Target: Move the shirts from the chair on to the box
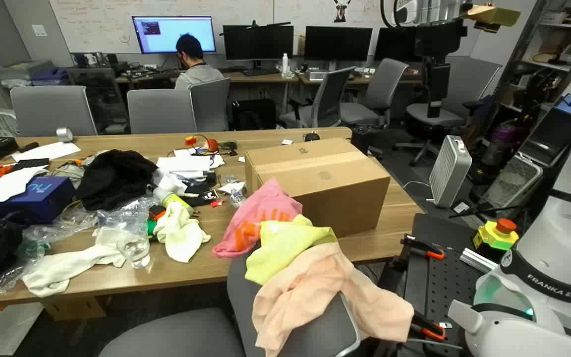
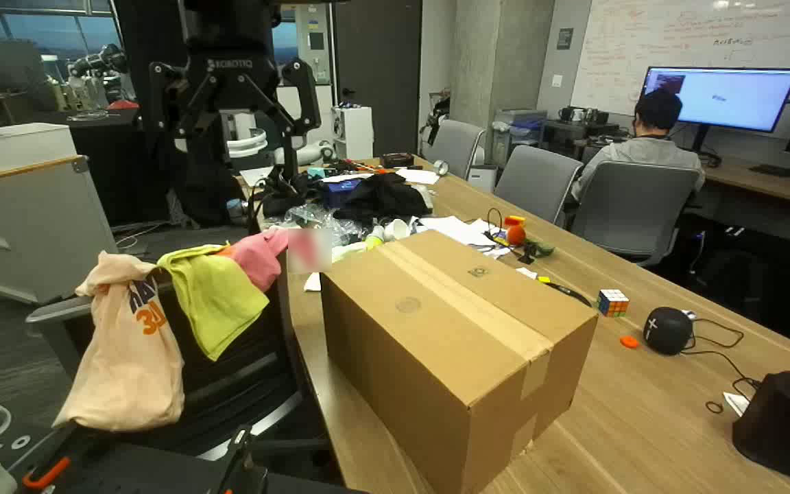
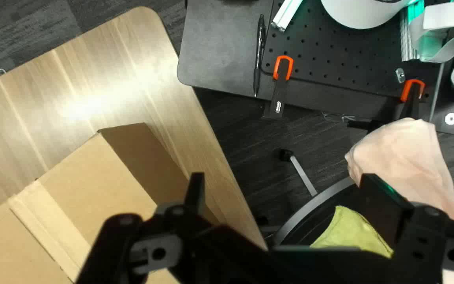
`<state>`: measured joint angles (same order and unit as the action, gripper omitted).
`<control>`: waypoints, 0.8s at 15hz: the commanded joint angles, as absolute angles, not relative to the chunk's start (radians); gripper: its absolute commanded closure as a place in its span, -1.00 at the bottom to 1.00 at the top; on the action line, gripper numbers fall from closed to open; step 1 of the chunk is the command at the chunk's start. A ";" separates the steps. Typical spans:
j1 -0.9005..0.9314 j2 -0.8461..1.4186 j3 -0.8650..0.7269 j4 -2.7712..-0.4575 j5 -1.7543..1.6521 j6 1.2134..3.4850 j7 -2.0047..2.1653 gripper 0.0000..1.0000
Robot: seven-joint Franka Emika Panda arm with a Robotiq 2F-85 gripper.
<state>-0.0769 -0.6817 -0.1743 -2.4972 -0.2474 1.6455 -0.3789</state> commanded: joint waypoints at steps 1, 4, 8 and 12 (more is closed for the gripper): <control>-0.066 -0.683 -0.182 -2.493 -0.251 1.643 -0.374 -1.00; -0.066 -0.684 -0.182 -2.487 -0.251 1.643 -0.374 -1.00; -0.058 -0.692 -0.175 -2.508 -0.245 1.650 -0.371 -1.00; -0.011 -0.712 -0.129 -2.593 -0.231 1.671 -0.352 -1.00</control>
<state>-0.0487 -0.6841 -0.1610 -2.5390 -0.2463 1.6492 -0.3757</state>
